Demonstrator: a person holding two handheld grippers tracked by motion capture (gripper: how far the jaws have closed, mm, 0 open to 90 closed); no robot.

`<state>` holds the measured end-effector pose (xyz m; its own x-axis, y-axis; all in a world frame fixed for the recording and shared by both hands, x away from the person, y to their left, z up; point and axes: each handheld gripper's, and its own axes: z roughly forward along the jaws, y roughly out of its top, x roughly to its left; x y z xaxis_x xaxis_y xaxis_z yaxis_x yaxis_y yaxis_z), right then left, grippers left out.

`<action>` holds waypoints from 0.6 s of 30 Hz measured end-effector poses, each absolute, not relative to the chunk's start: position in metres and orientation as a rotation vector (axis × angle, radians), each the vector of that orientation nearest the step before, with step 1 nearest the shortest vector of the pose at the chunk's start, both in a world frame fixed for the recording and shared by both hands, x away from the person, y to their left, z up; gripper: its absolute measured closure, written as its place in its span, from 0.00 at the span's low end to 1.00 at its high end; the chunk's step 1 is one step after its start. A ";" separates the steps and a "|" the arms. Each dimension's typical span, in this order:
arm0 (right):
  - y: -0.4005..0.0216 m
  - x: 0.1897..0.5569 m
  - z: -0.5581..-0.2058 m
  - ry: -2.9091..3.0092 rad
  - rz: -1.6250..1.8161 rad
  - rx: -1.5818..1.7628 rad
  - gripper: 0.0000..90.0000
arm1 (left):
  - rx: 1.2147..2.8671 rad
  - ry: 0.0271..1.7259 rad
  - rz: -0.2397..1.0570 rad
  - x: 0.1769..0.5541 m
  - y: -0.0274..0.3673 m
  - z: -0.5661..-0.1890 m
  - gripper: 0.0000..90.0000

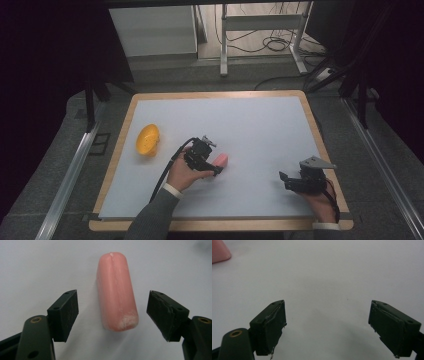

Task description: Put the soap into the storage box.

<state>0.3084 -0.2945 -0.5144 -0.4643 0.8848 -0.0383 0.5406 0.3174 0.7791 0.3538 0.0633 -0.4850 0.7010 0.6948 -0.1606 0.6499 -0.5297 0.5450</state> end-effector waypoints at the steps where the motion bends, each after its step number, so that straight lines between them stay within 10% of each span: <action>1: -0.295 0.308 -0.514 2.125 0.989 1.258 0.16 | 2.325 1.024 0.101 0.354 0.063 -0.485 0.29; 18: -0.294 0.309 -0.515 2.133 1.005 1.261 0.16 | 2.367 1.042 0.069 0.369 0.040 -0.496 0.39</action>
